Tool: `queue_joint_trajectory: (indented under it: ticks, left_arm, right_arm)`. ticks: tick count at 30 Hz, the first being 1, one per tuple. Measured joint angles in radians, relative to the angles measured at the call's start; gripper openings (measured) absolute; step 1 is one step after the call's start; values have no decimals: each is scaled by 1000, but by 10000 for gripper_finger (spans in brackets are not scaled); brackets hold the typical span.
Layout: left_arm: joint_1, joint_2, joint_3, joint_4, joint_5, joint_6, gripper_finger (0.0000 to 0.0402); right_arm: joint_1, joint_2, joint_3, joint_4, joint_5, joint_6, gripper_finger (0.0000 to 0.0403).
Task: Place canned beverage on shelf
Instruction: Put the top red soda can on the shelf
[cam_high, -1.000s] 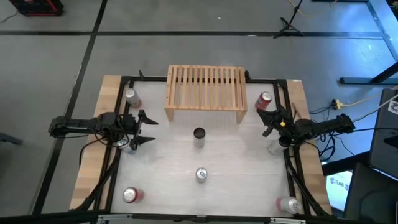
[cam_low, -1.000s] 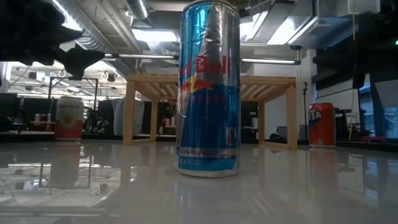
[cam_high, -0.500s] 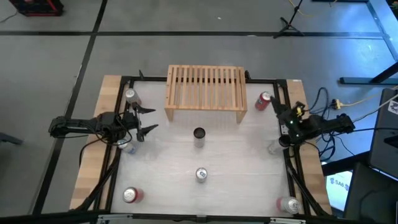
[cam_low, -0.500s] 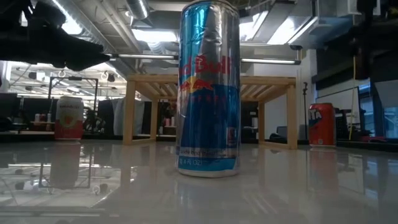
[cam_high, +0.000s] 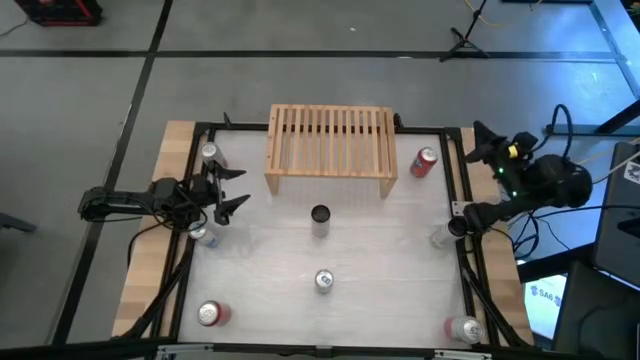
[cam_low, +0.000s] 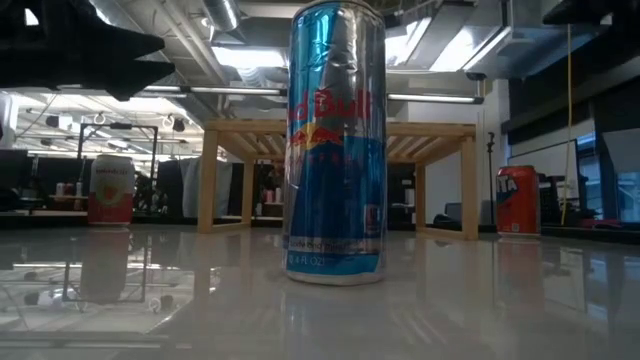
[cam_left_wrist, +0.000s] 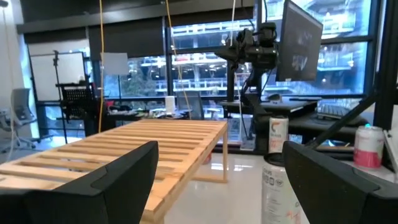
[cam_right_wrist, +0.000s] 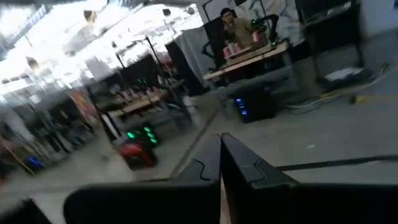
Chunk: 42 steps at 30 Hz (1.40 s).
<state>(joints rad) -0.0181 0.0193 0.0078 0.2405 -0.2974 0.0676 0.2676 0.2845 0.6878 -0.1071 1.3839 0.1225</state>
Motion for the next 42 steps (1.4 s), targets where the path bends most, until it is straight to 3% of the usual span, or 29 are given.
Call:
queue_joint_trajectory:
  ticks: [6, 13, 21, 25, 31, 42]
  left_arm:
    - [0, 0, 0, 0, -7, -39, 338]
    - [0, 0, 0, 0, -10, -39, 338]
    - [0, 0, 0, -3, -21, -38, 338]
    - [0, 0, 0, -3, -51, -39, 338]
    - [0, 0, 0, -3, -59, -39, 338]
    - [0, 0, 0, -3, -57, -40, 338]
  right_arm:
    - [0, 150, 127, -130, 13, -22, 3]
    - [0, 296, 264, -136, 35, -111, 3]
    - [-33, 502, 423, -155, -96, -163, 3]
    - [-128, 613, 481, -278, -269, -102, 3]
    - [-376, 740, 565, -521, -544, 33, 3]
    - [-750, 761, 646, -949, -892, 265, 3]
